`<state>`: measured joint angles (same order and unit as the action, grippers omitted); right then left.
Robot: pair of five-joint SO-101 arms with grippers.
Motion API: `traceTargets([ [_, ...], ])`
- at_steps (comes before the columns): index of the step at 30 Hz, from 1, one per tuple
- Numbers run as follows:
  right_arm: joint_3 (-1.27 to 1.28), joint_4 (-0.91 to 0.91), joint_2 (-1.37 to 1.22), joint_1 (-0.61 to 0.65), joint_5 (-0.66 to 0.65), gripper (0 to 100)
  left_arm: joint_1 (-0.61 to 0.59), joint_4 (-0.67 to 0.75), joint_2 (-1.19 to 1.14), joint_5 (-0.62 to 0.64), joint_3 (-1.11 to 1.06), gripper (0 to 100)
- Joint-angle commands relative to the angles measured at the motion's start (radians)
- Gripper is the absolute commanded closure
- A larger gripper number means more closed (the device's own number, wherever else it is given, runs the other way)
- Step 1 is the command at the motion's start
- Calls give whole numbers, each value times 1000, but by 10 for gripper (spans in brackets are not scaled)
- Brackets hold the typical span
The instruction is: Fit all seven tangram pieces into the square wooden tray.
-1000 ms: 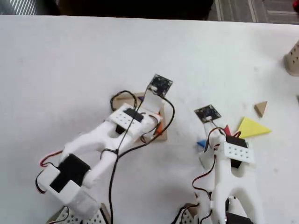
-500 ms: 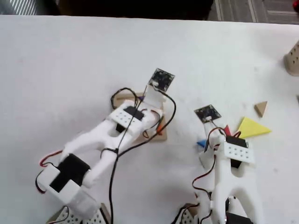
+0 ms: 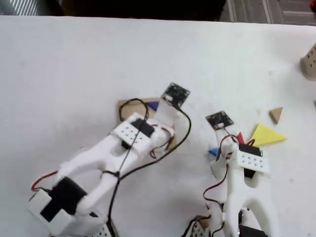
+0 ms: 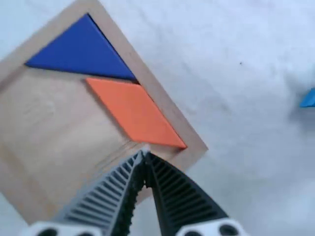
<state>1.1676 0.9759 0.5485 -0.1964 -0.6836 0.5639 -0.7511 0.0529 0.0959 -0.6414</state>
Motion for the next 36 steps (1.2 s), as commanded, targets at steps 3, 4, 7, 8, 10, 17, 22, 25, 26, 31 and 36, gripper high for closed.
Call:
traceTargets([
  [3, -6, -10, 16, -4, -11, 981, -7, 15, -130, 83, 109, 978],
  [4, -6, -10, 16, -4, -11, 981, -12, 14, -168, 77, 138, 978],
  [7, -6, -10, 16, -4, -11, 981, -16, -23, -246, 64, 215, 978],
  [8, -6, -10, 16, -4, -11, 981, -16, -37, -254, 64, 230, 978],
  [10, -6, -10, 16, -4, -11, 981, -16, -41, -262, 64, 245, 978],
  [17, -6, -10, 16, -4, -11, 981, -28, -46, -254, 66, 252, 978],
  [22, -6, -10, 16, -4, -11, 981, -31, -49, -189, 66, 221, 978],
  [25, -6, -10, 16, -4, -11, 981, -44, -38, -104, 64, 167, 978],
  [26, -6, -10, 16, -4, -11, 981, -54, -28, -82, 64, 152, 978],
  [31, -6, -10, 16, -4, -11, 981, -147, 101, -73, 64, 106, 978],
  [36, -6, -10, 16, -4, -11, 981, -168, 114, -166, 71, 161, 978],
])
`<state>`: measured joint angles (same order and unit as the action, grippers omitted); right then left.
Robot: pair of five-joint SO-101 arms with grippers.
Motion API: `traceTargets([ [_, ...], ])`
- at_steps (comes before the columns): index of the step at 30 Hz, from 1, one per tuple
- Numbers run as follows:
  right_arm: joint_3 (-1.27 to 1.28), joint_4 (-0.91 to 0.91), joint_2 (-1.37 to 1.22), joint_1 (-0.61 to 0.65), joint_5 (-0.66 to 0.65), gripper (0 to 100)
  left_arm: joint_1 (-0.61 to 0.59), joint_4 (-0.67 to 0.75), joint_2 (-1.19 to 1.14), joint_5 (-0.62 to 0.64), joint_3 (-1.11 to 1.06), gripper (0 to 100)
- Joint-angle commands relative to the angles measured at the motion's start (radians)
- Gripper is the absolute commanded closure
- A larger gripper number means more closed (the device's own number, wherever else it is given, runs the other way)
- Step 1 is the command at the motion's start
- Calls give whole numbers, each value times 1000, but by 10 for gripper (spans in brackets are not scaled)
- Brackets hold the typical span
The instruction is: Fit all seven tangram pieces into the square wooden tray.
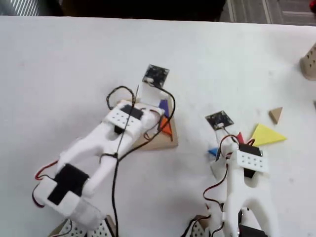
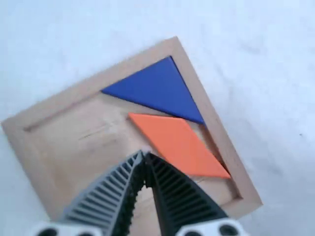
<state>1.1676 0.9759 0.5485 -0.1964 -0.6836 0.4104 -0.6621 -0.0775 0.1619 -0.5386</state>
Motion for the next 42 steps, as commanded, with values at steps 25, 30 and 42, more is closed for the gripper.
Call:
traceTargets([
  [25, -6, -10, 16, -4, -11, 981, 54, 26, -160, 6, 153, 978],
  [30, -6, -10, 16, -4, -11, 981, 27, 25, -142, 8, 158, 978],
  [42, -6, -10, 16, -4, -11, 981, -291, -190, 150, 0, 150, 976],
])
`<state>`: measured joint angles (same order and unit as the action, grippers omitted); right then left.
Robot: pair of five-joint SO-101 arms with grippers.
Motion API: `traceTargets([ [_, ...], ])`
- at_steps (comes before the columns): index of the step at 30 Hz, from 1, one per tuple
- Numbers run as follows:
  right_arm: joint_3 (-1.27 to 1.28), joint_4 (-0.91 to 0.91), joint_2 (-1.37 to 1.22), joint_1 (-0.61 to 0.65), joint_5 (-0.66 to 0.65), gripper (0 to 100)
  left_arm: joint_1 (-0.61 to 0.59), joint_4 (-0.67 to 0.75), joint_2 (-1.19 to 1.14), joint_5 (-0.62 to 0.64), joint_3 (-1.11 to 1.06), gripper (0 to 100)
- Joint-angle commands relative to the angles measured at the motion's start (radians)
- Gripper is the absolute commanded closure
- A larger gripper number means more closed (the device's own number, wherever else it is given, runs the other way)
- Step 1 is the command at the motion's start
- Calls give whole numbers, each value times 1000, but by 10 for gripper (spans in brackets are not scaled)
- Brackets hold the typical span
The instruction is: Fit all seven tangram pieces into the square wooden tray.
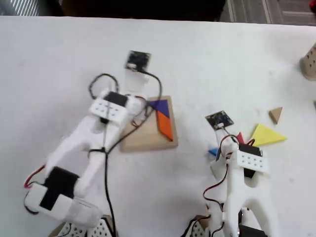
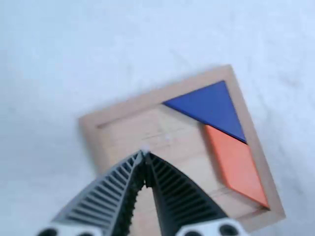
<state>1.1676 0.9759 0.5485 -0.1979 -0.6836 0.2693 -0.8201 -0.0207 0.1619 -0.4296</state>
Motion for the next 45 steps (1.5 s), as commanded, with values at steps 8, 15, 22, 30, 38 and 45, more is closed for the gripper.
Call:
traceTargets([
  [8, -6, -18, 16, 16, -11, 981, -326, -158, -31, 5, 43, 789],
  [15, -6, -18, 15, 18, -11, 981, -220, -161, -76, 6, 43, 851],
  [22, -6, -18, 15, 18, -11, 981, -156, -153, -79, 6, 43, 849],
  [30, -6, -18, 15, 15, -11, 981, -183, -89, -173, 18, 43, 849],
  [38, -5, -18, 15, 13, -11, 981, -136, -173, -249, 71, 123, 854],
  [45, -5, -18, 15, 13, -11, 981, 28, -166, -242, 69, 101, 897],
])
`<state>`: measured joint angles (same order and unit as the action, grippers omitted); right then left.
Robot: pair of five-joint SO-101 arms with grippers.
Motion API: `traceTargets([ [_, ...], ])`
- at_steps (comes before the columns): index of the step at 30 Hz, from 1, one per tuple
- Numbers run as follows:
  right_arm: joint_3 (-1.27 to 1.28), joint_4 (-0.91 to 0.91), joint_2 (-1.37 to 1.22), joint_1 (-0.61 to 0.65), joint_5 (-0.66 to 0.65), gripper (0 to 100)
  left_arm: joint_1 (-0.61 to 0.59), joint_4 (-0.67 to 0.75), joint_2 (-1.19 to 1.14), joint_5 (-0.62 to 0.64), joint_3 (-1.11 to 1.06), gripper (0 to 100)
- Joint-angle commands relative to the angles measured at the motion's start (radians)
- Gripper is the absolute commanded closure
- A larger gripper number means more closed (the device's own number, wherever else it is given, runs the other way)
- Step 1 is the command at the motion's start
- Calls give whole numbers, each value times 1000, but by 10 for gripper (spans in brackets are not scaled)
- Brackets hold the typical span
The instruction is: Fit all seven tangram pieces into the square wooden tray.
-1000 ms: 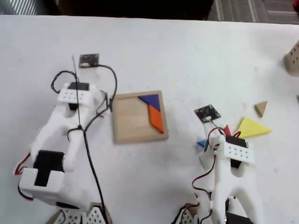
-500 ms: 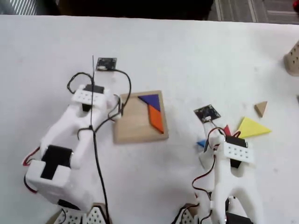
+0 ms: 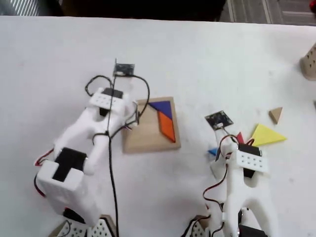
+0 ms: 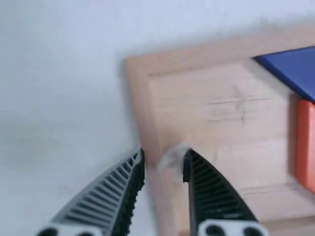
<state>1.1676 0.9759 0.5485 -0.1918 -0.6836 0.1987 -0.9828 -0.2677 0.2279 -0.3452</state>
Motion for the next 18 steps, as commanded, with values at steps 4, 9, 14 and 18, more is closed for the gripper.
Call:
traceTargets([
  [4, -5, -18, 15, 7, -11, 981, 154, 0, 5, 3, 23, 970],
  [9, -5, -18, 15, 8, -11, 981, 217, -2, 5, 3, 15, 970],
  [14, -5, -18, 15, 10, -11, 981, 217, -3, 5, 2, 15, 968],
  [18, -5, -18, 15, 12, -11, 981, 186, -8, 5, 2, 23, 937],
])
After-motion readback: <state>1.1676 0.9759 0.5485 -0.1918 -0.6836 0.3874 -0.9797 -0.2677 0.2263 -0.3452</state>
